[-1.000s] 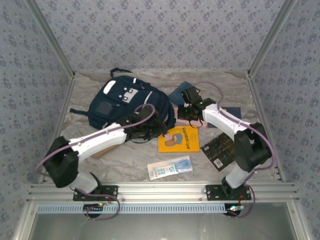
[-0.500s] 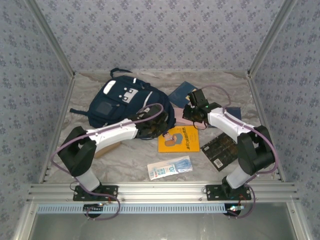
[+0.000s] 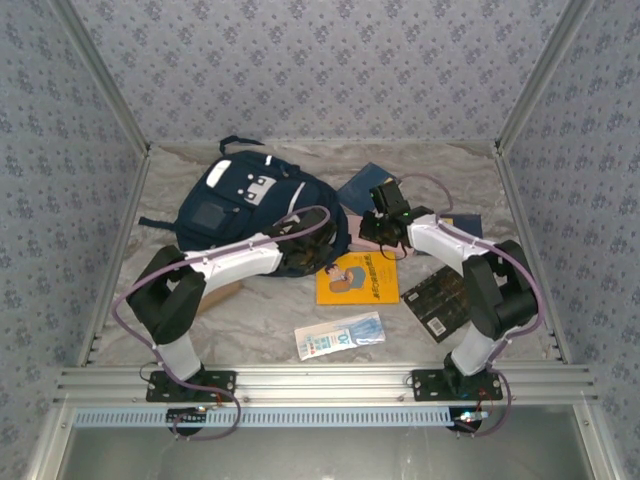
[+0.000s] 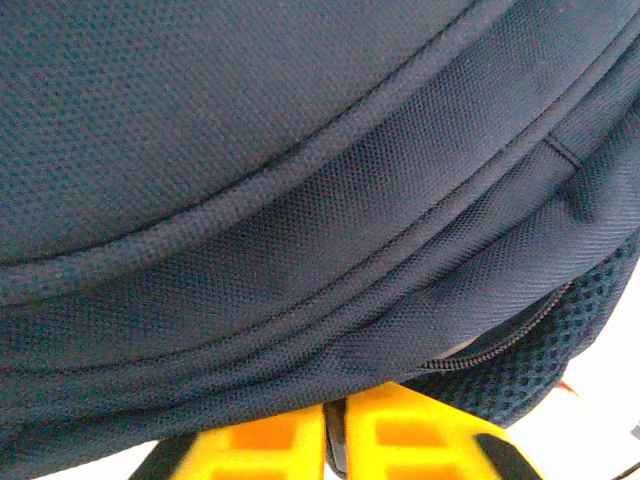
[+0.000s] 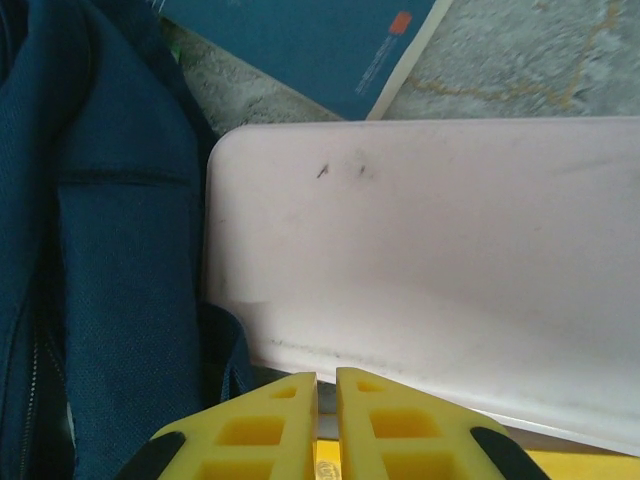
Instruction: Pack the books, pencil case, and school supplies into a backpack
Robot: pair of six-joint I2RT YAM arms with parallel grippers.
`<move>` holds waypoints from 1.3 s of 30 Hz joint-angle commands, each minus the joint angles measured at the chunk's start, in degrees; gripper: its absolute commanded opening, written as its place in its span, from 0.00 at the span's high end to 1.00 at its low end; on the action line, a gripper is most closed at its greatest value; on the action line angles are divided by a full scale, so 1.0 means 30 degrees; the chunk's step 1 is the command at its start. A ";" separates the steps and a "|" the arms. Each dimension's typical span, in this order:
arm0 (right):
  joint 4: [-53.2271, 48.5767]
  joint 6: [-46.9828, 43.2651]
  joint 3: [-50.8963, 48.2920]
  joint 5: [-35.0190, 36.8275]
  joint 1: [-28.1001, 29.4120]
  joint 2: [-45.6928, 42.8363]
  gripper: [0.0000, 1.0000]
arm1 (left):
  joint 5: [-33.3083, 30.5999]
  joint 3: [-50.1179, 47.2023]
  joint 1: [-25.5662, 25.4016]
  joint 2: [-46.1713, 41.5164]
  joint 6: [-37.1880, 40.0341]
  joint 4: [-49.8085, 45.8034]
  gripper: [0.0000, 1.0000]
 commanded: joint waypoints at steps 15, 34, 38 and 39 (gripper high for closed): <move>0.0340 -0.0908 0.0925 -0.2880 0.1598 0.0698 0.64 | 0.0371 -0.1339 0.1604 -0.1993 -0.0945 0.1418 1.00; 0.4569 0.3254 0.1132 -0.6172 0.1918 0.3045 0.46 | 0.0717 -0.2159 0.1887 -0.2880 -0.1956 0.3340 1.00; 0.5600 0.3694 0.0576 -0.6308 0.2064 0.3237 0.46 | 0.0823 -0.2252 0.1949 -0.3118 -0.2056 0.3629 1.00; 0.5741 0.3735 0.0463 -0.6308 0.2075 0.3250 0.47 | 0.0844 -0.2340 0.1983 -0.3250 -0.2123 0.3711 1.00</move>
